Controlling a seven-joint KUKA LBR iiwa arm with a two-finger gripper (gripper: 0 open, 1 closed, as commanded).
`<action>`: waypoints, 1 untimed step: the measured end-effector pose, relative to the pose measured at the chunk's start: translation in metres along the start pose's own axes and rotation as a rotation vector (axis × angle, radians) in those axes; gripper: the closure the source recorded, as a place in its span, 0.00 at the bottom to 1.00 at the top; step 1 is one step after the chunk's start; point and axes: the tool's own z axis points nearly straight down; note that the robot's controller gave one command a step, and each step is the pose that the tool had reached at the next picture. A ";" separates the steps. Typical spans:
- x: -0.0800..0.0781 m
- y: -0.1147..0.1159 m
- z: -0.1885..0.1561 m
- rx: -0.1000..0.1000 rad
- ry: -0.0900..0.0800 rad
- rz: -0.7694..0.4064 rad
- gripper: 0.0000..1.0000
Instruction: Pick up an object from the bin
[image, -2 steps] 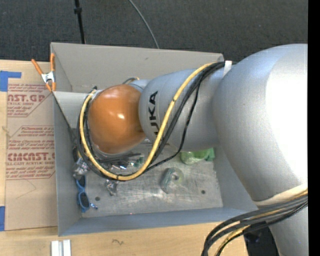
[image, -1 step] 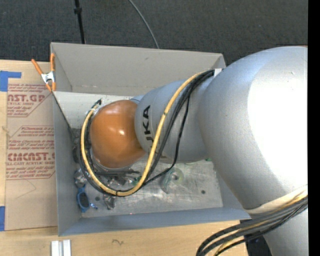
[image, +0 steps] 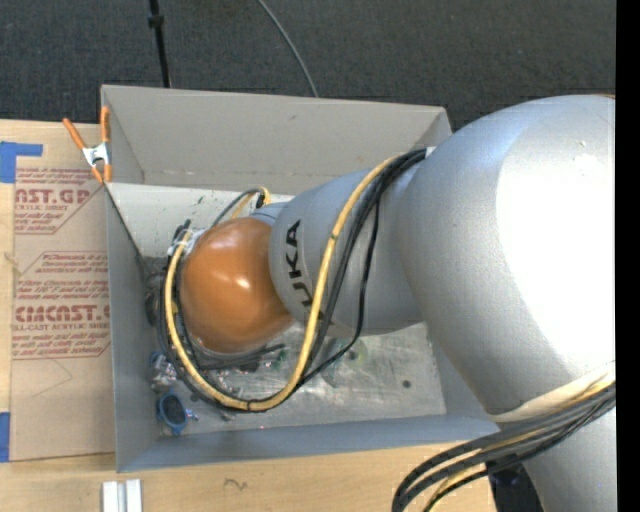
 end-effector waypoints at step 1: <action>-0.002 -0.001 0.000 -0.004 0.005 -0.009 0.00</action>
Offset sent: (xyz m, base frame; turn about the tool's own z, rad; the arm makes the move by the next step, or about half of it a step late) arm -0.0013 0.0010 -0.0023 -0.0127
